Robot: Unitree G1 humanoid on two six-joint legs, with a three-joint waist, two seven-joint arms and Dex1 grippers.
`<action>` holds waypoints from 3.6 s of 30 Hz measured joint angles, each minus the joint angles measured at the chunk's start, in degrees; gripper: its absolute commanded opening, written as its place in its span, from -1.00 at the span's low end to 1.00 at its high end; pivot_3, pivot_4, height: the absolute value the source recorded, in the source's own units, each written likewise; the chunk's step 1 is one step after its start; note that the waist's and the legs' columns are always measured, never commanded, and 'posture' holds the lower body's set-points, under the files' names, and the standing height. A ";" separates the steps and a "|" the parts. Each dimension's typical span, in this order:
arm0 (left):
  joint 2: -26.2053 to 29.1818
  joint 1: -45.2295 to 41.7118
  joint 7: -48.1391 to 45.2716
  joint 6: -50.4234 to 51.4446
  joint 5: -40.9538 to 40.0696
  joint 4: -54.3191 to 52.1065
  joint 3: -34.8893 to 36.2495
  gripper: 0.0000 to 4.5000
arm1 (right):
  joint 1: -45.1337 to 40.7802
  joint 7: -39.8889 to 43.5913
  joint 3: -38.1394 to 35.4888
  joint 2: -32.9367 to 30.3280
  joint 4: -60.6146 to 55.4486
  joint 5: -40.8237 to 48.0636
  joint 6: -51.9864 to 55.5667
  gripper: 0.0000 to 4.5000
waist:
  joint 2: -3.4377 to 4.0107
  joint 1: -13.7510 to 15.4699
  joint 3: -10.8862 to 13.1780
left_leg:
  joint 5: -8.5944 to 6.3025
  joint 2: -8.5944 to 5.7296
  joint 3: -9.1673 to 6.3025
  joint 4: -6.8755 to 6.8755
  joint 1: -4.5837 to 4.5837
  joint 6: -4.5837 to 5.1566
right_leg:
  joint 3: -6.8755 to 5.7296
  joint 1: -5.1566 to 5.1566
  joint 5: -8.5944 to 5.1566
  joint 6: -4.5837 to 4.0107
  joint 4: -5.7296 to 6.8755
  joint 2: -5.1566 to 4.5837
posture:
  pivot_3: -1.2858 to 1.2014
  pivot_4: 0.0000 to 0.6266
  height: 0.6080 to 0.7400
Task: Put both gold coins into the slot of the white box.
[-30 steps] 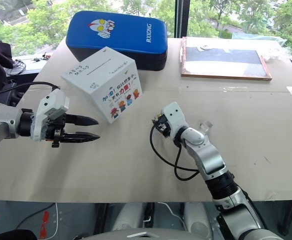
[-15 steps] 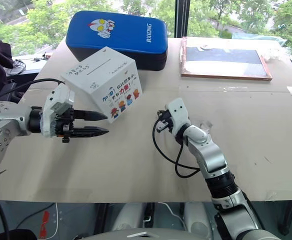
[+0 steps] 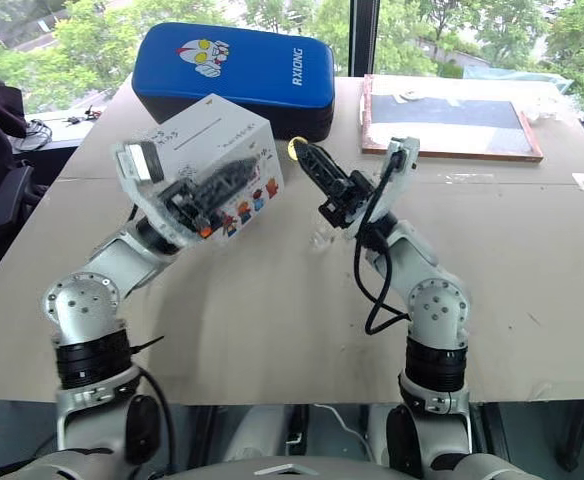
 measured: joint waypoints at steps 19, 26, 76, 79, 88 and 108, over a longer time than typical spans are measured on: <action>2.08 2.42 4.50 2.01 -13.08 -1.82 -5.19 -0.46 | -0.53 -0.63 5.62 -3.43 -1.63 5.78 -0.09 -1.00 | 0.00 0.03 0.00 | 0.00 -0.07 0.05 0.00 0.00 0.01 | -0.01 0.02 -0.01 -0.01 -0.06 0.24 | 0.03 -0.52 1.00; 2.51 2.42 3.98 1.65 -14.04 -1.80 -5.54 -1.00 | -0.37 -1.20 5.70 -4.01 -1.87 6.11 -0.56 -1.00 | 0.00 0.05 0.00 | 0.00 -0.06 0.04 0.00 0.00 0.01 | -0.01 0.02 -0.01 -0.01 -0.07 0.24 | 0.03 -0.52 1.00; 3.71 4.14 3.79 -2.16 -21.05 -1.79 -6.99 -0.98 | -0.44 -3.42 7.45 -5.19 -2.27 13.40 -2.07 -1.00 | 0.01 0.05 0.01 | -0.01 -0.04 0.01 -0.14 -0.06 0.02 | 0.00 0.04 -0.02 -0.02 -0.36 0.23 | 0.03 -0.52 1.00; 3.78 4.12 3.76 -2.19 -20.73 -1.79 -7.07 -0.98 | -0.44 -3.42 7.46 -5.40 -2.26 13.38 -2.07 -1.00 | 0.01 0.05 0.01 | -0.01 -0.04 0.01 -0.15 -0.06 0.02 | 0.00 0.04 -0.02 -0.02 -0.36 0.24 | 0.03 -0.52 1.00; 3.65 3.89 3.40 -2.91 -18.45 -1.60 -7.44 -1.00 | -0.44 -3.18 7.93 -6.05 -2.20 11.62 -2.72 -0.73 | 0.02 0.05 0.01 | -0.01 -0.04 0.01 -0.19 -0.07 0.02 | 0.00 0.05 -0.02 -0.02 -0.45 0.23 | 0.03 -0.52 1.00; 16.35 -10.31 3.27 -7.19 -3.32 5.28 -3.78 -1.00 | 2.45 1.70 7.24 -18.92 -2.88 4.41 -4.18 0.05 | 0.03 0.14 0.06 | -0.01 -0.07 0.02 -0.38 -0.10 0.03 | -0.20 0.18 -0.02 0.00 -0.93 0.32 | 0.03 -0.52 1.00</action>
